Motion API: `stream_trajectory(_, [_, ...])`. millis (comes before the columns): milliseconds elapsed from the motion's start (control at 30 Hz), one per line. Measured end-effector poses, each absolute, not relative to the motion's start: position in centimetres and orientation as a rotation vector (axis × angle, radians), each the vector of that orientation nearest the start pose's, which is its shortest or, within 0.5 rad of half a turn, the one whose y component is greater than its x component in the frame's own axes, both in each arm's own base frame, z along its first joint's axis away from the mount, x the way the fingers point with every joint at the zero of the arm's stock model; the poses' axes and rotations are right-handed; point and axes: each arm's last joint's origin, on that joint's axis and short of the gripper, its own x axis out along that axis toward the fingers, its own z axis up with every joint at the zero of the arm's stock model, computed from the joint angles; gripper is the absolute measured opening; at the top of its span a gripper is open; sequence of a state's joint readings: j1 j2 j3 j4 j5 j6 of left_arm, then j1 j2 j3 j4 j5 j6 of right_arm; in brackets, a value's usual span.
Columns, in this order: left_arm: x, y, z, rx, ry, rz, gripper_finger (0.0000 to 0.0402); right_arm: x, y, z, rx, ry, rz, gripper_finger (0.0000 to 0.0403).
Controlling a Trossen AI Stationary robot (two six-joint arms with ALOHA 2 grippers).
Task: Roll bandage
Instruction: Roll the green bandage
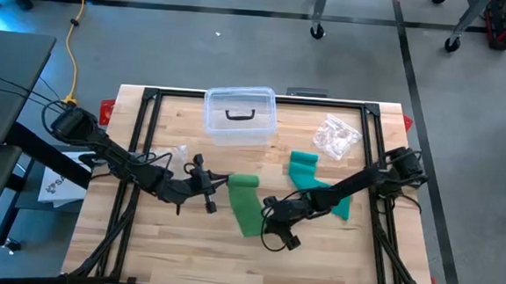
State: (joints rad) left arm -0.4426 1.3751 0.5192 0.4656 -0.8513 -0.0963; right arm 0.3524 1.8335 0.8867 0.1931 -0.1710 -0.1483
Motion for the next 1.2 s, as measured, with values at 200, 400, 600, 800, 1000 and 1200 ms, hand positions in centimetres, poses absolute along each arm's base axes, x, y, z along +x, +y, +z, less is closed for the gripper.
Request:
stream_trajectory(200, [23.7,-8.6,15.7,0.087,0.335,0.448,0.0003,32.1,12.3,20.0,-0.183,0.445,0.494,0.0000])
stream_trajectory(400, [24.7,-9.8,14.1,0.044,0.287,0.376,0.0003,30.6,10.1,26.1,-0.187,0.230,0.222,0.0000])
stream_trajectory(600, [26.0,-11.8,12.8,0.025,0.252,0.246,0.0003,28.8,7.9,29.5,-0.183,0.141,-0.035,0.0000])
stream_trajectory(800, [27.5,-13.2,11.6,-0.003,0.277,0.209,0.0003,27.3,6.5,31.9,-0.156,0.059,-0.102,0.0000])
stream_trajectory(1000, [28.2,-14.3,10.9,-0.029,0.293,0.152,0.0003,25.8,5.6,33.1,-0.202,0.070,-0.253,0.0000])
stream_trajectory(1200, [28.0,-14.9,11.2,-0.061,0.264,0.143,0.0003,24.6,4.4,33.5,-0.210,0.116,-0.358,0.0000])
